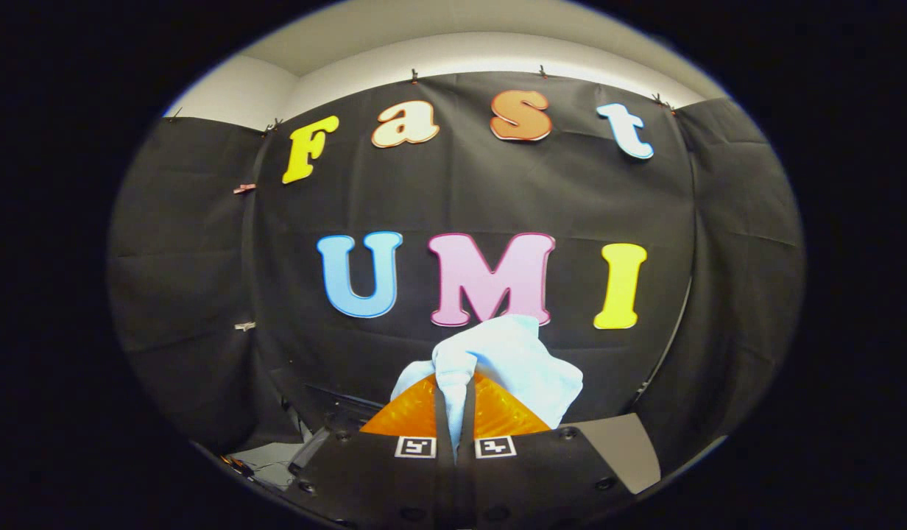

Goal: Put the clothes into the washing machine and then close the washing machine lid.

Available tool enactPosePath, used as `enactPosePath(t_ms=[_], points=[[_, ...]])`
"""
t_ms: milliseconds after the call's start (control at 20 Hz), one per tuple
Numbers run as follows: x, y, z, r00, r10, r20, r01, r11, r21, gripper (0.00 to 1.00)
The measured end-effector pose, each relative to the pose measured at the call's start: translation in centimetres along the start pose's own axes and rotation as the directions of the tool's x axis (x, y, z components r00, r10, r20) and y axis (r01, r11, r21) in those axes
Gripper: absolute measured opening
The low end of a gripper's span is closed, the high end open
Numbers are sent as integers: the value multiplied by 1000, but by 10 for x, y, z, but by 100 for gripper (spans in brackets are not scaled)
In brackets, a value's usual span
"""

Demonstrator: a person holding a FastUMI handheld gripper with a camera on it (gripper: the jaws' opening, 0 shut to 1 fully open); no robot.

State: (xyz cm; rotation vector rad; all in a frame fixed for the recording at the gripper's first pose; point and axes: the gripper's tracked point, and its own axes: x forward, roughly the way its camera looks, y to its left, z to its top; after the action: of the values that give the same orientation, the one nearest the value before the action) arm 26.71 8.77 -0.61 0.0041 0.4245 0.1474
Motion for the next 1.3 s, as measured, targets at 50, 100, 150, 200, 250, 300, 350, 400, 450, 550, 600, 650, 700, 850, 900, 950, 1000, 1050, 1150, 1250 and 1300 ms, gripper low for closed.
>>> enactPosePath(t_ms=[50,100,150,200,250,300,350,400,450,550,600,650,700,850,900,950,1000,1050,1150,1250,1300], points=[[7,17,0,999,32,-1,-32,999,-4,5],[13,34,-4,998,61,-3,-61,998,-13,5],[19,49,-9,996,88,-6,-88,996,-21,5],[27,65,-15,993,115,-15,-116,993,-25,5],[33,80,-22,989,145,-28,-146,989,-27,5],[41,97,-30,983,179,-38,-180,983,-27,5],[48,112,-36,977,209,-47,-210,977,-28,5],[53,126,-42,969,242,-52,-244,969,-29,5],[59,140,-49,959,277,-55,-279,960,-31,5],[71,163,-69,941,331,-74,-334,942,-38,5],[77,173,-79,932,352,-85,-356,933,-41,5],[83,183,-90,922,374,-97,-379,925,-40,5],[89,192,-101,912,397,-105,-403,915,-35,5],[106,217,-141,868,475,-149,-482,876,-15,5],[112,224,-157,849,500,-172,-509,861,-10,5],[115,229,-177,831,521,-198,-532,847,-6,5],[120,234,-197,813,535,-231,-551,834,-8,5],[125,238,-216,797,544,-263,-567,824,-12,5],[137,240,-252,767,555,-322,-592,805,-21,5],[147,240,-288,736,562,-377,-616,787,-29,5],[147,243,-303,715,567,-408,-631,775,-30,5]])
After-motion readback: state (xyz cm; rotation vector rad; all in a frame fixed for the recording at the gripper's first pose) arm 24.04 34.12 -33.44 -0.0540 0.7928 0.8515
